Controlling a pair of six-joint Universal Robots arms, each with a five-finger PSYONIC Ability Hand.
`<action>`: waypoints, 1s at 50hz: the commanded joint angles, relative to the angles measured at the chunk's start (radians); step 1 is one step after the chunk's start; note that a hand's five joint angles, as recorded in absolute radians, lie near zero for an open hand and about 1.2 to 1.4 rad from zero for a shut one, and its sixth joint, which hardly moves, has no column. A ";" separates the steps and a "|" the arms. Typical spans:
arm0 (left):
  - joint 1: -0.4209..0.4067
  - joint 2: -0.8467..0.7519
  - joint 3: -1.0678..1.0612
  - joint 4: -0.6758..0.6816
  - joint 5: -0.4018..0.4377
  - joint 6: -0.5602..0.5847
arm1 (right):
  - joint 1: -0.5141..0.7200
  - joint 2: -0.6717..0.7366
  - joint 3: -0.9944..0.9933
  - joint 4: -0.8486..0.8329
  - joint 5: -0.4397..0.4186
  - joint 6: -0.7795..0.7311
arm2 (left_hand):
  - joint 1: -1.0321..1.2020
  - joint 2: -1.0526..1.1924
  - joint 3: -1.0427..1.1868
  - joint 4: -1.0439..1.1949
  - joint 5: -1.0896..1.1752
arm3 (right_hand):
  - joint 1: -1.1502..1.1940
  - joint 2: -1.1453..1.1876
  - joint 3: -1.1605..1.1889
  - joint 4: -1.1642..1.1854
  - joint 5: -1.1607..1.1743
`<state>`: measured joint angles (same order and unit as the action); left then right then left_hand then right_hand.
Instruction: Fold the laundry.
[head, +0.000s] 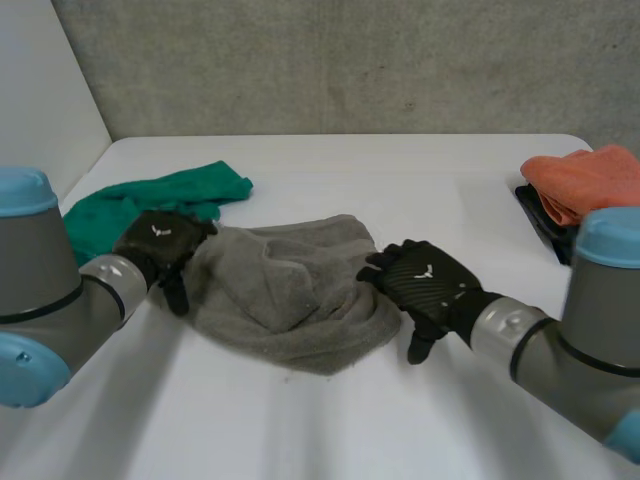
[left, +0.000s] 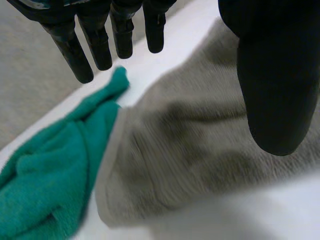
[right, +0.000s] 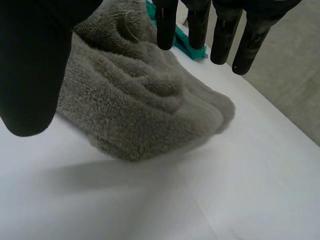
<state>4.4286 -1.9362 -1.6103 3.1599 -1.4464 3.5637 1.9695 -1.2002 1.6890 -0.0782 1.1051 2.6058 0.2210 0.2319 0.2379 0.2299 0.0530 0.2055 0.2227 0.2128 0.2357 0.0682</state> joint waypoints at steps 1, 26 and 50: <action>-0.003 -0.020 -0.057 0.011 0.092 0.057 | 0.066 0.152 -0.135 0.000 0.061 0.002 | 0.042 0.031 0.025 0.033 0.036 | 0.041 0.024 0.034 0.011 0.004; -0.149 -0.150 -0.048 0.149 0.041 0.058 | 0.080 0.107 -0.218 0.032 0.144 0.011 | 1.175 1.164 1.158 1.166 1.169 | 1.191 1.174 1.183 1.161 1.154; -0.236 0.453 0.084 0.115 -0.057 -0.141 | -0.060 -0.349 -0.364 0.207 0.130 0.007 | 1.175 1.164 1.158 1.166 1.169 | 1.191 1.174 1.183 1.161 1.154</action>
<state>4.1961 -1.5063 -1.5898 3.3192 -1.5104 3.4777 1.9243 -1.4812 1.3867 0.1280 1.2355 2.6112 1.1414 1.1941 1.1874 1.1975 0.9739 0.9677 1.1750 1.1822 1.1869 0.9787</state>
